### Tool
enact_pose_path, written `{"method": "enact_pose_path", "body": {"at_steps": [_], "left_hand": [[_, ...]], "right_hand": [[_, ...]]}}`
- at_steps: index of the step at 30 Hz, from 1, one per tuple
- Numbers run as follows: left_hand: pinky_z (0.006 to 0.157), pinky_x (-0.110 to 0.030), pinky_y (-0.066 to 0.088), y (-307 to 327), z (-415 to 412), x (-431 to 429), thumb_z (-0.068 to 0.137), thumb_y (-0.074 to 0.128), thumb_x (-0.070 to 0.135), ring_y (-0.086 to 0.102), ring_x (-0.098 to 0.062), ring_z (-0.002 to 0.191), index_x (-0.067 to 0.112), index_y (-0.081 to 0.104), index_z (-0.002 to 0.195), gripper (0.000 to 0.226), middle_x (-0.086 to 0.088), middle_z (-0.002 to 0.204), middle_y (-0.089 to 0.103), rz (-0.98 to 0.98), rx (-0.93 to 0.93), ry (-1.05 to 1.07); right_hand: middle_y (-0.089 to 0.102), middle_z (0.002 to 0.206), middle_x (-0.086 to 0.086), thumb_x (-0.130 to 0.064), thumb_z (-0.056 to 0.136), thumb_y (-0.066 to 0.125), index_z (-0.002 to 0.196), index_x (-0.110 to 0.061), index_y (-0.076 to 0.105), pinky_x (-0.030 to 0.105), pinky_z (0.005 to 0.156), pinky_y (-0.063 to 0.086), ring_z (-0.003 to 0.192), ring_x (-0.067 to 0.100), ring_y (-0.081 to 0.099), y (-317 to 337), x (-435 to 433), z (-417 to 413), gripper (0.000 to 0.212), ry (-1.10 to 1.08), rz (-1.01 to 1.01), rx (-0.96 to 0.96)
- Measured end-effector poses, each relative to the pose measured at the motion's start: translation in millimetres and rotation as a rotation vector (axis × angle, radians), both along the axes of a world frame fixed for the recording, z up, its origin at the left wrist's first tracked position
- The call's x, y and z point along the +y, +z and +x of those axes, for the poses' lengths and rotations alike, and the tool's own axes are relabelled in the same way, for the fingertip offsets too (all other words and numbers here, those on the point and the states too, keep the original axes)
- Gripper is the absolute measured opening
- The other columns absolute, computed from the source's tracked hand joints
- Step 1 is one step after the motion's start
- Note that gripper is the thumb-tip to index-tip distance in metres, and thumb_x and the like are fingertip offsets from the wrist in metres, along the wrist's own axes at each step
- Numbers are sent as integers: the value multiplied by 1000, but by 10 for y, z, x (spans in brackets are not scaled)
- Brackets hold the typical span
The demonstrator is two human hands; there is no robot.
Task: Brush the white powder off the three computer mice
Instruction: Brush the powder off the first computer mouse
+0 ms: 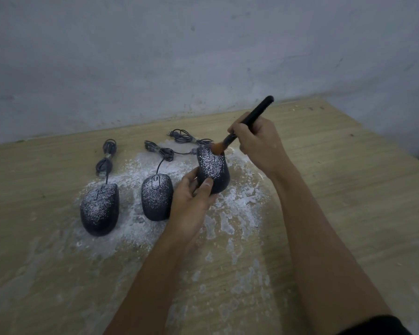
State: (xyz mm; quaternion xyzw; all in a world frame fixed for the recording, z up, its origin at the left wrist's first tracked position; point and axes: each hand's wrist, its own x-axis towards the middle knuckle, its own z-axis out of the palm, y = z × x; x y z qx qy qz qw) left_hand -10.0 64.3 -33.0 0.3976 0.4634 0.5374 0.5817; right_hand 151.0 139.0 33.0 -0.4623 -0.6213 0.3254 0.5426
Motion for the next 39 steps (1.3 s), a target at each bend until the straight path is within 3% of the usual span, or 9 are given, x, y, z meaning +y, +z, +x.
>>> {"method": "enact_pose_path", "body": {"at_steps": [13,22,26,29,31,35,39], "left_hand": [[84,-24,56,13,1,-7,99,56,11,69,-10,109,20,51,135,37,1,127,68,-1,13,-3],[83,-23,55,13,-1,-6,100,56,11,69,-9,109,24,52,132,35,2,128,67,-13,10,-1],[85,-24,56,17,-1,-9,99,56,11,68,-11,112,21,52,134,36,0,129,66,-23,-9,2],[84,-23,57,29,0,-7,100,55,11,68,-13,112,15,50,138,39,-2,128,67,-30,-20,4],[84,-23,56,29,0,-9,100,55,12,70,-12,109,14,50,139,40,-2,126,68,-29,-14,3],[86,-23,56,23,6,-10,100,55,14,70,-11,107,12,49,141,41,-4,127,68,-32,-11,6],[81,-20,56,21,1,-16,100,55,14,71,-10,106,13,50,141,41,-4,128,67,-29,6,3]], "right_hand": [[48,62,8,-22,92,60,82,-3,68,33,49,33,51,16,39,13,16,-24,22,-53,4,-24],[50,61,3,-22,94,60,81,-14,71,34,50,34,53,16,41,31,-9,-37,19,-19,2,-56],[50,63,9,-21,96,61,83,-6,70,36,51,34,53,20,40,51,-12,-31,21,-74,8,-38],[52,62,9,-23,92,61,83,-5,71,29,46,32,51,16,41,44,-53,-13,23,-48,-1,-104],[48,58,5,-26,87,60,80,-3,68,27,43,31,48,14,38,21,-92,4,26,-70,-16,-45],[50,60,16,-27,94,61,83,-16,72,27,43,30,49,17,39,-64,-194,29,19,-98,6,-14],[44,52,-6,-27,88,59,76,-20,67,30,43,28,44,12,34,-123,-251,29,16,-121,-19,104]]}}
